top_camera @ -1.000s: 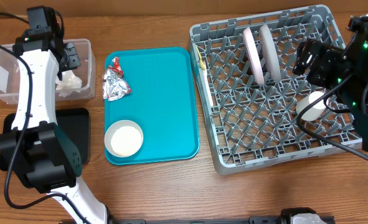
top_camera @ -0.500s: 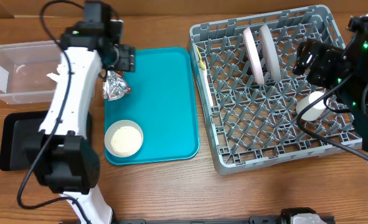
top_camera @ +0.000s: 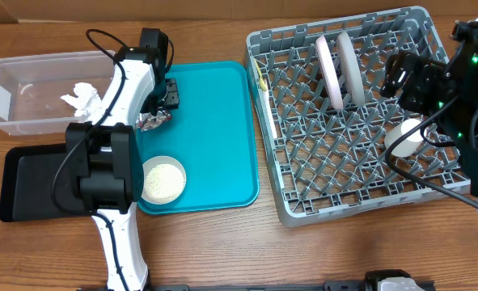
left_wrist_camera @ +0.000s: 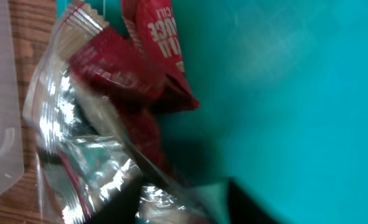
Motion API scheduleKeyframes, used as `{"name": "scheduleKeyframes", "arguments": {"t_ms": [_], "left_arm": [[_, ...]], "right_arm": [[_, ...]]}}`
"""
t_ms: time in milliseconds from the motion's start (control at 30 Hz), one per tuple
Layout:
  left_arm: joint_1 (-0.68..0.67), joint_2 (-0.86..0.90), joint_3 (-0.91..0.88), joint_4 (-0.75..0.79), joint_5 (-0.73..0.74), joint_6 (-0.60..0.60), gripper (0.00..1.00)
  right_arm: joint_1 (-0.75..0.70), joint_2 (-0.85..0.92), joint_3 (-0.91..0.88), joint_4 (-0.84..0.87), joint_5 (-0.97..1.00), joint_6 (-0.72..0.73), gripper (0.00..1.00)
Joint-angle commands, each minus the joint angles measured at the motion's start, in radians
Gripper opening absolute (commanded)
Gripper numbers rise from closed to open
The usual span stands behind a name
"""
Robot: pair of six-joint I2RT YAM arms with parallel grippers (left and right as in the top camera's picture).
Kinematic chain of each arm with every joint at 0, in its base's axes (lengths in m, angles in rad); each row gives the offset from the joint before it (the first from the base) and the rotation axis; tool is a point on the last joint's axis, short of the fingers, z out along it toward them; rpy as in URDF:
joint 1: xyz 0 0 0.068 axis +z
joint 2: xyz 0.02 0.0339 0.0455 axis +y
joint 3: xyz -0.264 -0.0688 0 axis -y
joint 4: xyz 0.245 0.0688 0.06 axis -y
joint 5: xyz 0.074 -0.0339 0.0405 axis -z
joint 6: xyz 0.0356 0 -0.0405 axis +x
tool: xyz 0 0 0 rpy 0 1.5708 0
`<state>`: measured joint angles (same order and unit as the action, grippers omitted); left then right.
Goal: Sort waste into correct bins and load items into the dishwasher rack
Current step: 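Return the left gripper to the tray, grasp the foil, drop it in the bin, then lower the left gripper onto the red wrapper and grasp it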
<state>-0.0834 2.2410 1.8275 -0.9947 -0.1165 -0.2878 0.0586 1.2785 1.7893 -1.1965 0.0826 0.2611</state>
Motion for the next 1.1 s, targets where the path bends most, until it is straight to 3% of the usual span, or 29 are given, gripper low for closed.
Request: {"name": "scheduleKeyframes", "arguments": {"t_ms": [0,33,300,367,600,833,867,900,933,967,1067], "left_arm": [[-0.002,0.003,-0.002,0.003,-0.024,-0.076,0.08],[-0.003,0.001,0.001,-0.003,-0.024,-0.076,0.04],[-0.003,-0.11,0.175,-0.208,-0.021,-0.07,0.04],[0.004,-0.169,0.253,-0.246,-0.022,-0.021,0.04],[0.08,-0.254,0.285,-0.243,-0.108,0.029,0.04],[0.191,-0.151,0.28,-0.235,-0.126,0.049,0.05],[0.201,-0.133,0.28,-0.233,-0.126,0.049,0.12],[0.21,-0.115,0.28,-0.231,-0.126,0.049,0.28],[0.217,-0.097,0.28,-0.228,-0.126,0.049,0.56],[0.224,-0.083,0.28,-0.227,-0.123,0.049,0.68],[0.234,-0.078,0.283,-0.236,-0.076,0.085,0.71]], "right_arm": [[-0.004,-0.002,0.002,0.005,0.006,0.0,1.0],[-0.004,-0.002,0.002,0.005,0.006,0.0,1.0],[-0.004,-0.002,0.002,0.005,0.006,0.0,1.0],[-0.004,-0.002,0.002,0.005,0.006,0.0,1.0],[-0.004,-0.002,0.002,0.005,0.006,0.0,1.0],[-0.004,-0.002,0.002,0.005,0.006,0.0,1.0],[-0.004,-0.002,0.002,0.005,0.006,0.0,1.0],[-0.004,-0.002,0.002,0.005,0.006,0.0,1.0],[-0.004,-0.002,0.002,0.005,0.006,0.0,1.0],[-0.004,-0.002,0.002,0.005,0.006,0.0,1.0],[-0.004,-0.002,0.002,0.005,0.006,0.0,1.0]]}}
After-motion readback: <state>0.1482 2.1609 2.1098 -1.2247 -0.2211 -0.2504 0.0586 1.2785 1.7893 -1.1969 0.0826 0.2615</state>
